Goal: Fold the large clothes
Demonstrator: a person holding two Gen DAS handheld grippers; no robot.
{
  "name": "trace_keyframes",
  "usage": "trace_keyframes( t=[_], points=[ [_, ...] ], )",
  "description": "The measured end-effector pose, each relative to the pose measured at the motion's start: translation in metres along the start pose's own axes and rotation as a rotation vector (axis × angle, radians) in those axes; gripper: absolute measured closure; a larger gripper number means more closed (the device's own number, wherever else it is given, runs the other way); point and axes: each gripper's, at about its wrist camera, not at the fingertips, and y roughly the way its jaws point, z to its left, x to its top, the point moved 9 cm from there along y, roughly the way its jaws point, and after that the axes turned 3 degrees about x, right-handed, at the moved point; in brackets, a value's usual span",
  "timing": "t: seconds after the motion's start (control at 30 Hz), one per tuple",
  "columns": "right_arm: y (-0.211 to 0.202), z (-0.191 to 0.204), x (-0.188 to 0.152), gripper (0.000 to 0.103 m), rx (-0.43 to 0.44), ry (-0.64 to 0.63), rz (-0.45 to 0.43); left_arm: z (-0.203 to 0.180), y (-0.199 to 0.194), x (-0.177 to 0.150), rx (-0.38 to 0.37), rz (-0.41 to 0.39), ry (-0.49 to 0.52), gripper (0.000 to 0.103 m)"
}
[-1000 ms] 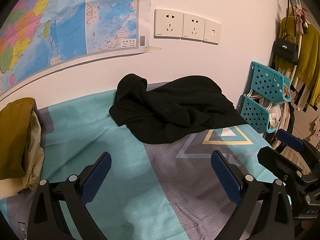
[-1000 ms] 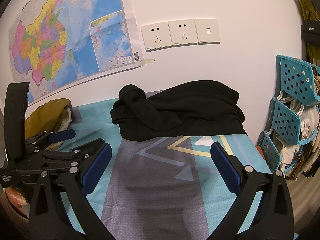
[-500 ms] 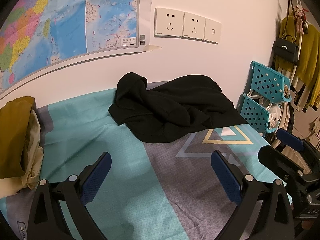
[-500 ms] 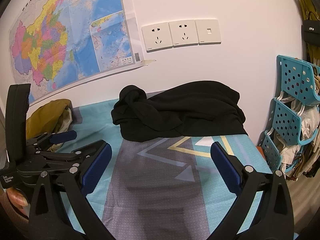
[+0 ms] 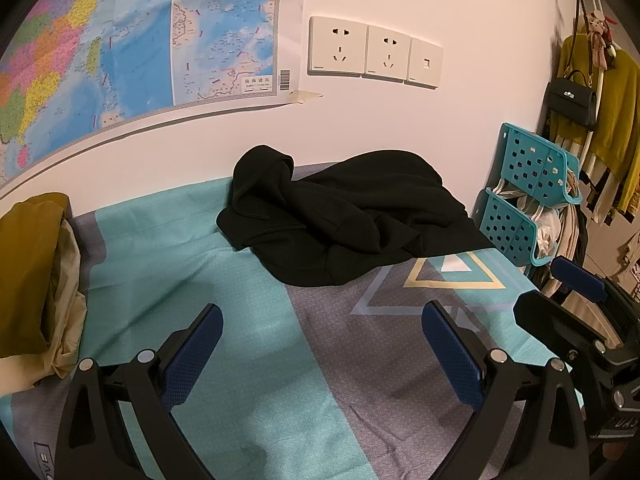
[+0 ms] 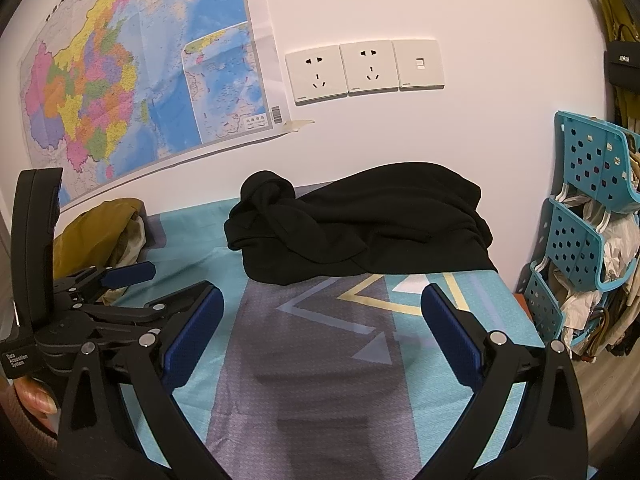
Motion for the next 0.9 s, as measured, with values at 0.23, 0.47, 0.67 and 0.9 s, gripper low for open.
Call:
trace_keyframes(
  t=[0.23,0.47,0.67,0.9],
  points=[
    [0.0003,0.0014,0.0013,0.006,0.004,0.002,0.000,-0.0003,0.0000,0.0001,0.002,-0.002,0.001,0.007],
    [0.0005,0.0025,0.0018,0.006,0.006,0.000,0.000,0.0003,-0.0001,0.0001,-0.001,-0.001,-0.003,0.007],
    [0.0027,0.0034,0.0022,0.006,0.006,0.000,0.002,0.0005,0.0000,0.0000,-0.002,0.001,-0.003,0.007],
    [0.0038,0.0036,0.0024,0.006,0.007,-0.002,0.003,-0.0001,0.0001,-0.0002,-0.003,0.002,-0.003,0.007]
  ],
)
